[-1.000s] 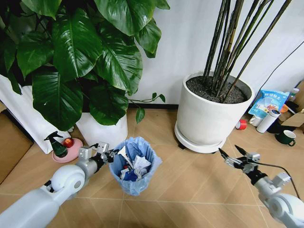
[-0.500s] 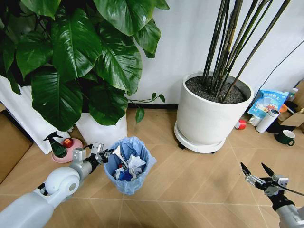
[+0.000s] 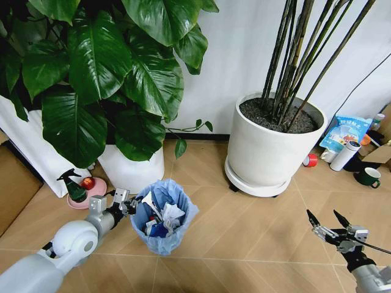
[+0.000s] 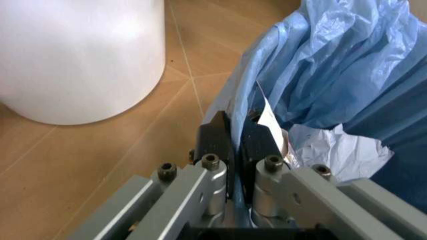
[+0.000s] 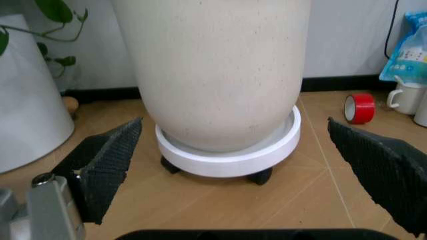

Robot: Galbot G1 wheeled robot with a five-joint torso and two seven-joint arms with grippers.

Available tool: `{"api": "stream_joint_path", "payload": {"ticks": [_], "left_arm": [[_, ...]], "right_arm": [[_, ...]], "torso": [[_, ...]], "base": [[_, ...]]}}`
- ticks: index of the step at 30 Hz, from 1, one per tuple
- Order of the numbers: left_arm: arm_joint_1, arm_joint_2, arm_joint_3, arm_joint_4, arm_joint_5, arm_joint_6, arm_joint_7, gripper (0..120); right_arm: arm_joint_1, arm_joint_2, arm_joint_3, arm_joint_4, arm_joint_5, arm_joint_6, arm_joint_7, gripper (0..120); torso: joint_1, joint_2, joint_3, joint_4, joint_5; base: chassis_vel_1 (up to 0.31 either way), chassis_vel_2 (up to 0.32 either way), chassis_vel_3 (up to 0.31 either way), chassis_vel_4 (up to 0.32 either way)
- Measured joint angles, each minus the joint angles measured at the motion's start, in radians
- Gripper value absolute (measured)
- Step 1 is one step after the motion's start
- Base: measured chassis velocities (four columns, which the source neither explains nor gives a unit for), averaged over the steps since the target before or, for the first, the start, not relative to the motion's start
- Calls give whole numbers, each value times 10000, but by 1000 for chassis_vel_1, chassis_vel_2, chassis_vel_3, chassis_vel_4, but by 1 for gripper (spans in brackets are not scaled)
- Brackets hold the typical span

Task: Pick up the trash bin and place the garbage on the floor into it.

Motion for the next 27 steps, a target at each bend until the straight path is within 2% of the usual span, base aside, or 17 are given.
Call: {"api": "stream_joint_path", "payload": {"ticks": [9, 16, 27], "left_arm": [[20, 581, 61, -196, -232, 103, -250, 0], [233, 1025, -204, -163, -400, 123, -363, 0], [965, 884, -1364, -6, -497, 147, -474, 0]], "right_arm": [[-63, -631, -111, -238, -61, -9, 104, 100], [-76, -732, -62, -337, 3, 8, 165, 100], [69, -775, -230, -456, 100, -3, 372, 100]], "torso": [[0, 0, 0, 0, 3], [0, 0, 0, -1, 1], [0, 0, 0, 0, 0]], "base": [[0, 0, 0, 0], [0, 0, 0, 0], [0, 0, 0, 0]]}}
